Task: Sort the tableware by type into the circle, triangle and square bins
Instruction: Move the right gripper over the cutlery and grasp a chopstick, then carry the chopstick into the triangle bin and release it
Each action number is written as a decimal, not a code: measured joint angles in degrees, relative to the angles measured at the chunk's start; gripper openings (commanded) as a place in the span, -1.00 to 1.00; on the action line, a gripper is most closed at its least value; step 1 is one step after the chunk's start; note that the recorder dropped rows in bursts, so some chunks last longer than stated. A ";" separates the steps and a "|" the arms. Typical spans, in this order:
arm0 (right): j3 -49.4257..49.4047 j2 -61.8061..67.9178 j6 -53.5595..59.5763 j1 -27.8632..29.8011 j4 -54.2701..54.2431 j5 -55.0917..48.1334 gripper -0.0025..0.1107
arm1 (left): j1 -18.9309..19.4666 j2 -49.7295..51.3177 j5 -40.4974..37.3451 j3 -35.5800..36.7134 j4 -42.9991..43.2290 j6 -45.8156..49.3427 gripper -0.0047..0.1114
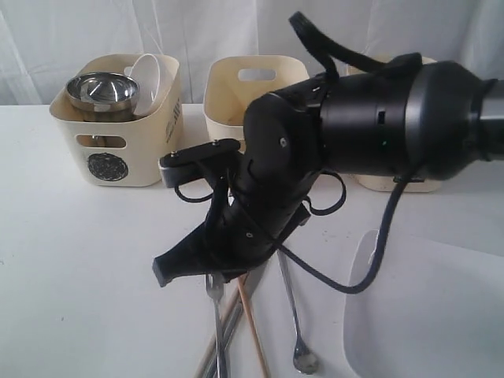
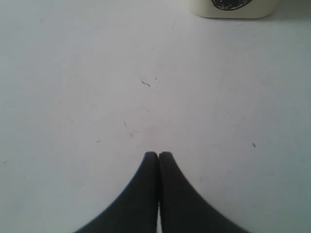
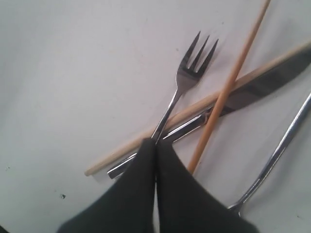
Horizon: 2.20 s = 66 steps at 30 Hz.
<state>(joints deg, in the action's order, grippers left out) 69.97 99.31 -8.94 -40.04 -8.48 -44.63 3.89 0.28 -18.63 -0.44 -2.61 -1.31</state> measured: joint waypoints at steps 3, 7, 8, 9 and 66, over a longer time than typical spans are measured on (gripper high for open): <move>0.00 1.95 0.00 0.00 -0.10 -0.37 -0.95 | 0.00 0.00 0.00 0.00 0.00 0.00 -0.92; 0.00 3.13 1.73 0.00 -0.22 -0.37 -0.80 | 0.00 0.00 0.00 0.00 0.00 0.00 -0.92; 0.00 3.25 2.49 0.00 -0.22 -0.37 -0.71 | 0.00 0.00 0.00 0.00 0.00 0.00 -0.92; 0.00 3.25 3.62 0.00 -0.22 -0.37 -0.62 | 0.00 0.00 0.04 0.00 0.00 0.00 -0.92; 13.31 0.48 -19.48 12.65 20.35 37.90 -0.96 | 0.00 0.00 0.13 0.09 0.00 0.00 -0.92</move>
<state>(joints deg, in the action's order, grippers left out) 83.28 99.79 -28.42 -27.39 11.87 -6.73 3.89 0.28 -18.49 -0.35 -2.61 -1.31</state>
